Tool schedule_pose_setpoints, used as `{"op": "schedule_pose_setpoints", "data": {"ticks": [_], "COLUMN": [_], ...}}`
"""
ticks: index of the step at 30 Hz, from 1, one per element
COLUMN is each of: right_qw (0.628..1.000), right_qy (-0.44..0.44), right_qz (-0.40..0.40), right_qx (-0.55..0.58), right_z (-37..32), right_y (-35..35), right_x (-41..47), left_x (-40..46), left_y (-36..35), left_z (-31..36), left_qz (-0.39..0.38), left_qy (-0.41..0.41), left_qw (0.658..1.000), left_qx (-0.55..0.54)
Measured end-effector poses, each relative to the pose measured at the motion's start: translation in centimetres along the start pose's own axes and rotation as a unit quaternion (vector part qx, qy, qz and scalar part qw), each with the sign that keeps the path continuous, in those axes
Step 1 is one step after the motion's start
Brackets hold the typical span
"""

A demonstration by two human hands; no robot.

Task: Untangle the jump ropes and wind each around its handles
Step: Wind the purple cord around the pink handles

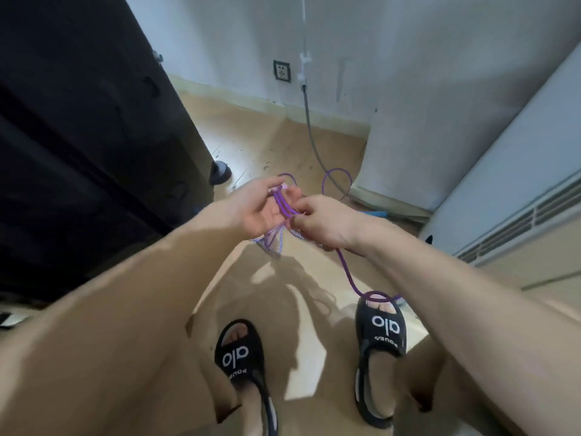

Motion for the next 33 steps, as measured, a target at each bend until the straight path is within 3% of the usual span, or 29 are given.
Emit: {"op": "schedule_pose_setpoints", "data": {"ticks": [2, 6, 11, 16, 21, 24, 27, 29, 31, 33], "right_qw": [0.994, 0.989, 0.972, 0.982, 0.987, 0.983, 0.964, 0.942, 0.925, 0.918], "right_qy": [-0.027, -0.024, -0.056, 0.010, 0.088, 0.085, 0.040, -0.035, -0.102, -0.135], "right_qz": [-0.052, -0.140, -0.195, -0.184, -0.102, -0.139, -0.256, -0.333, -0.333, -0.260], "right_qx": [-0.088, -0.048, -0.119, -0.037, 0.083, 0.083, 0.054, -0.011, -0.153, -0.266], "right_z": [0.7, 0.9, 2.3, 0.1, -2.1, -2.5, -1.5, 0.5, 2.7, 3.6], "right_y": [-1.5, -2.2, -1.9, -1.0, 1.3, 0.4, -3.3, -5.8, -5.7, -3.8], "right_x": [-1.0, -1.2, 0.7, 1.8, 1.8, 1.4, 0.6, -0.2, -0.1, 0.9], "left_x": [0.2, 0.1, 0.9, 1.1, 1.5, 1.5, 1.3, 1.1, 0.8, 0.7], "left_y": [0.7, 3.1, 3.3, 1.0, 1.9, 2.5, 3.1, 3.3, 3.3, 3.0], "left_z": [0.1, 0.5, -0.1, 2.2, 3.4, 3.5, 4.1, 4.5, 4.5, 4.4], "left_qz": [0.041, 0.094, 0.067, 0.003, -0.013, -0.011, 0.003, 0.000, -0.005, -0.003], "left_qy": [-0.017, -0.051, -0.043, -0.080, -0.074, -0.088, -0.109, -0.115, -0.110, -0.109], "left_qw": [0.999, 0.992, 0.988, 0.992, 0.993, 0.987, 0.980, 0.979, 0.980, 0.980], "left_qx": [-0.029, -0.071, -0.133, -0.094, -0.088, -0.137, -0.169, -0.166, -0.167, -0.165]}}
Point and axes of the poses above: each hand's wrist, its own x-axis towards the middle knuckle, its own y-axis out of the back of the hand, z = x × y, the point moved 10 cm from there along x, towards the middle knuckle, and after that the axes turned 13 degrees about -z, right-handed, at the moved point
